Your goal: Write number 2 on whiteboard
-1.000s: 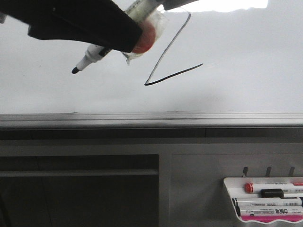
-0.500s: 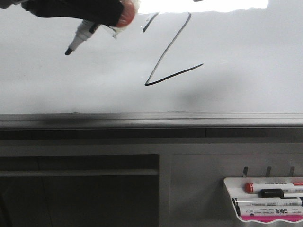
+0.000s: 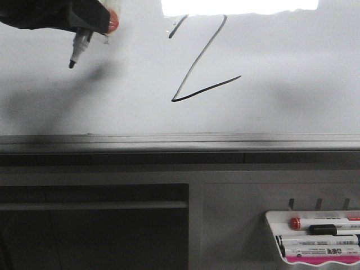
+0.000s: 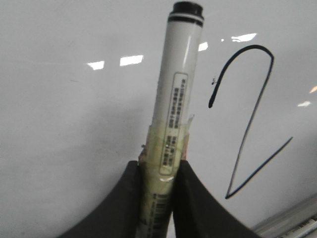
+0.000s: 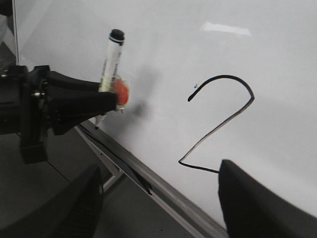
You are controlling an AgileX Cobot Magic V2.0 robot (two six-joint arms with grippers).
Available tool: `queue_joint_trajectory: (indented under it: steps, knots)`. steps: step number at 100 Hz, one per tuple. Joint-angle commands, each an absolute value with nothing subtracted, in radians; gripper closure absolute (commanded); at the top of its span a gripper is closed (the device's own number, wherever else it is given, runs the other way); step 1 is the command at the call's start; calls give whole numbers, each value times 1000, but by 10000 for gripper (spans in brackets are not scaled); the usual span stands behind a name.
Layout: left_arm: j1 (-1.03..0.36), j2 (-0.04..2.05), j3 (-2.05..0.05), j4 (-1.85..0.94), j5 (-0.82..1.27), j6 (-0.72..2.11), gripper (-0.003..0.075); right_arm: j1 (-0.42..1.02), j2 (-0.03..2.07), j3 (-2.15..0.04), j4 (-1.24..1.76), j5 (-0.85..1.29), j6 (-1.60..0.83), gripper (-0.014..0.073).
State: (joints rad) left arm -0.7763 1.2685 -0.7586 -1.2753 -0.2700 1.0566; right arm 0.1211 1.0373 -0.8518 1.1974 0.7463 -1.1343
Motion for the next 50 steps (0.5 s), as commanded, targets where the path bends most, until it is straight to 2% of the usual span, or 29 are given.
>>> queue_joint_trajectory:
  steps: [1,18,50]
  knots:
    - [-786,1304,-839,-1267,-337,1036,741,113,1019,-869,1258,736,-1137,149]
    - [-782,1391,-891,-1280,-409,1013,741,113,1019,-858,1256,750,-1137,149]
    - [-782,1423,-891,-1285,-492,1013,738,113,1019,-846,1254,739,-1137,149]
